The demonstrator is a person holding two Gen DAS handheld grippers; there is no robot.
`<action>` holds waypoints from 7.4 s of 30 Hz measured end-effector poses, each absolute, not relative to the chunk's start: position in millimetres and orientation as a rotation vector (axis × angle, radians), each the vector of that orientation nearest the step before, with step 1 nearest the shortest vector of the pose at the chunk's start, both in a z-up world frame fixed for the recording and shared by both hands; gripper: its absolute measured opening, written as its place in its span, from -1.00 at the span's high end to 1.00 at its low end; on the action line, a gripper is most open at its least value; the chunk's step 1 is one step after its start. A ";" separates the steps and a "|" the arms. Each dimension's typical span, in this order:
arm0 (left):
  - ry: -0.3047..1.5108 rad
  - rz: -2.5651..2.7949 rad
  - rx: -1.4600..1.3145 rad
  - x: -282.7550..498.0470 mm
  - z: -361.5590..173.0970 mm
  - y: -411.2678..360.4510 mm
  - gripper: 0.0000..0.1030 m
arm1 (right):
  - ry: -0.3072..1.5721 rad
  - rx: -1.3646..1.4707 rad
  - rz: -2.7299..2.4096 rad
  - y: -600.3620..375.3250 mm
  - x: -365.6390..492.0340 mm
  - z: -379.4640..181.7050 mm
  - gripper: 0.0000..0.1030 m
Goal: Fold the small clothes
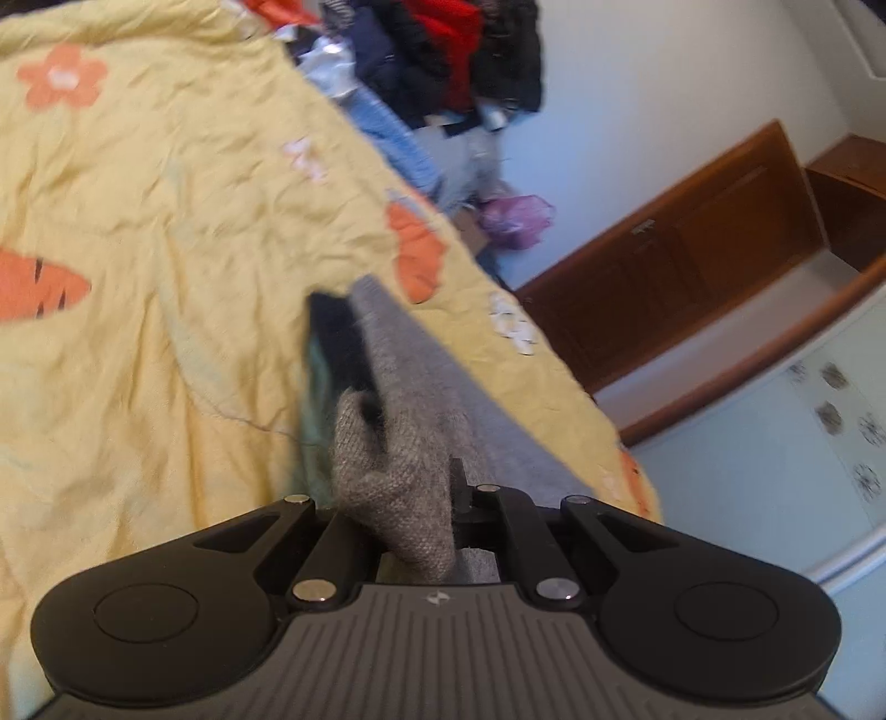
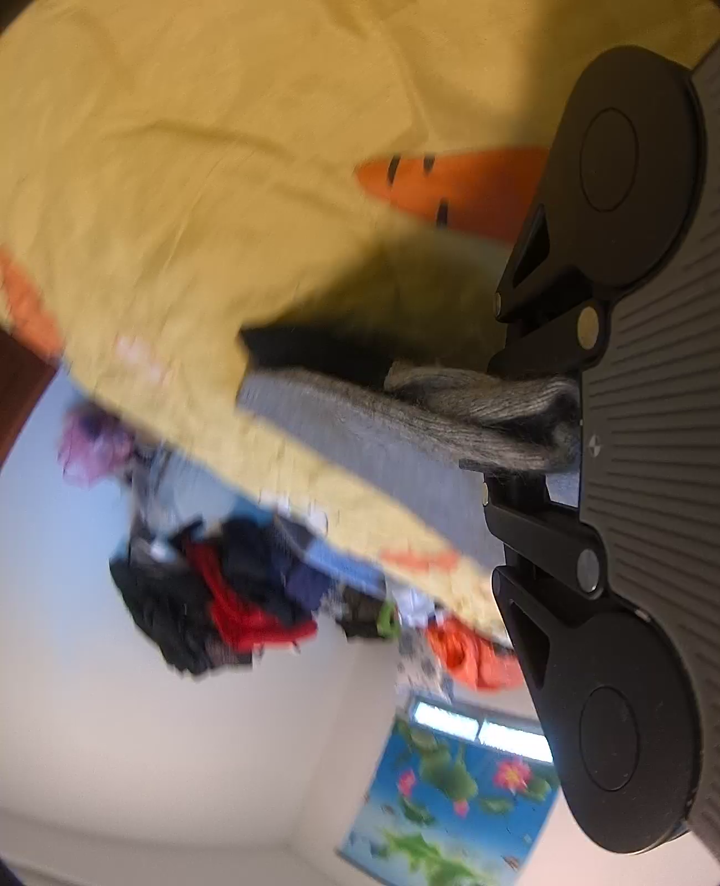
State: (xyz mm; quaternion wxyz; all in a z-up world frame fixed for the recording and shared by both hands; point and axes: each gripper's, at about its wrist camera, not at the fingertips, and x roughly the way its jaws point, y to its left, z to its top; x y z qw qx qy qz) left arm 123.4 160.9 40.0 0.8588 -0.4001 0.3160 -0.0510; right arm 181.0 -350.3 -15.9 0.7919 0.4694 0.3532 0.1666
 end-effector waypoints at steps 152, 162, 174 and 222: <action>0.523 0.101 -0.235 0.6 3.5 62.8 0.89 | 0.899 -0.036 0.690 -47.8 188.2 39.6 -0.69; 0.523 0.059 -0.169 8.2 -2.3 44.4 0.89 | 1.159 -0.511 0.746 109.0 196.6 9.5 -0.15; 0.459 -0.051 -0.155 16.3 26.2 16.0 0.89 | 1.067 -0.347 0.777 16.1 215.6 37.8 0.70; 0.526 -0.458 0.517 19.0 -40.1 -234.8 0.81 | 0.975 0.482 0.568 -348.2 236.1 -17.9 0.70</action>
